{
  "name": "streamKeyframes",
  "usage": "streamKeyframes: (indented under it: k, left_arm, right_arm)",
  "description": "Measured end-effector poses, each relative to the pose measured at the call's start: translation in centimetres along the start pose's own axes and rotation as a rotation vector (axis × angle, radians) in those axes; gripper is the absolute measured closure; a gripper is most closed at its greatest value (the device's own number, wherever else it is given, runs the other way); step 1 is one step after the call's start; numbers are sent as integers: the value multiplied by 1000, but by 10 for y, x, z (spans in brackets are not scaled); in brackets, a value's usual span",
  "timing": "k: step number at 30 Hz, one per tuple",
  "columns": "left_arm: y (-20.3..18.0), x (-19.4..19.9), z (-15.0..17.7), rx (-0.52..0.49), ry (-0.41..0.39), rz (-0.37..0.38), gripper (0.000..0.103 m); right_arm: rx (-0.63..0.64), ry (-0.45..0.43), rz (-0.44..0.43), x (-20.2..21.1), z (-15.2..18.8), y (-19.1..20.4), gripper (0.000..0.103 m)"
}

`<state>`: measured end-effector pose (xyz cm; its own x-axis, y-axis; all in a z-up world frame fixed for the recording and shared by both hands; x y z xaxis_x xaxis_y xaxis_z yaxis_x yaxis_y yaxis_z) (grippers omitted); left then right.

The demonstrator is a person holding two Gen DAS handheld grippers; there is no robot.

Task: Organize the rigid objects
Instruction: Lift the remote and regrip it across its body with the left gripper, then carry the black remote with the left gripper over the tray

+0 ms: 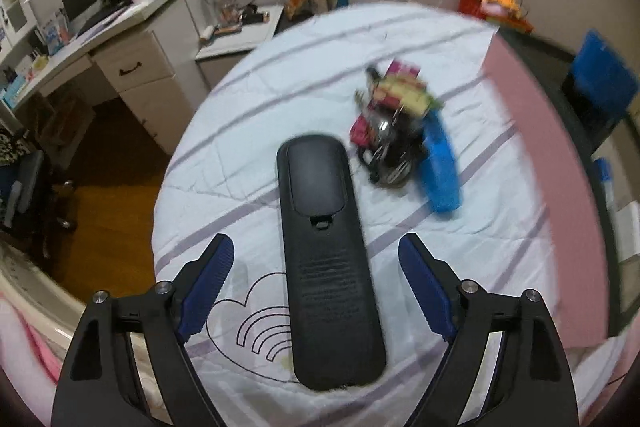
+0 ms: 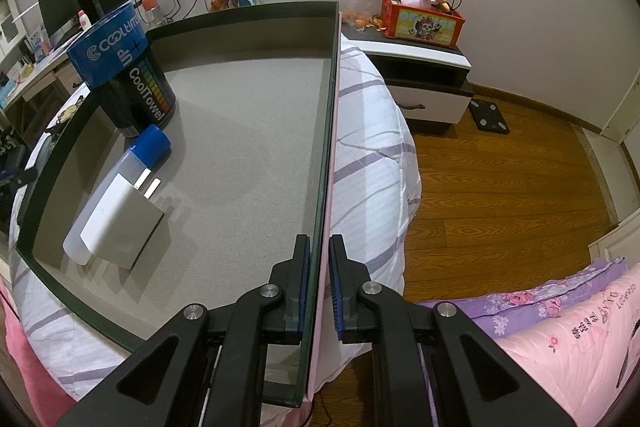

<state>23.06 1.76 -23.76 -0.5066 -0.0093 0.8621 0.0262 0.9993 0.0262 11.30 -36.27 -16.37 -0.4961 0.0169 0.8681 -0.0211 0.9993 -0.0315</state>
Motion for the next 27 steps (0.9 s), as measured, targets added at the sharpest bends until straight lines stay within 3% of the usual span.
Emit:
streamKeyframes:
  k: [6,13,21,27]
  left_arm:
    - [-3,-12,2,13,7,39,28]
    - [-8,-7,-2,11,-27,48,58]
    - [-10,3,2,18,-39,71,59]
    - [-13,30,5,18,-92,103,60]
  right_arm:
    - [3,-3,-5,1,0,1,91]
    - [-1,-6,-10,1,1,2,91]
    - [-10,-1,-19,-1,0,3,91]
    - [-18,7,-23,-4,0,3,91]
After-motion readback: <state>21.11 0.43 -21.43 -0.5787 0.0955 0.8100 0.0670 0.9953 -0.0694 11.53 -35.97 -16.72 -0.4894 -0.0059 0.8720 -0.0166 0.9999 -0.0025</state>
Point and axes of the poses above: each gripper's, at about its wrist camera, not at the fingertips, and x roughly against the way its jaws point, y to its left, z to its underside, the point moved 10 cm from there along -x, roughly the way its jaws point, and after that the axes turned 6 degrees about x, right-handed, at the moved point
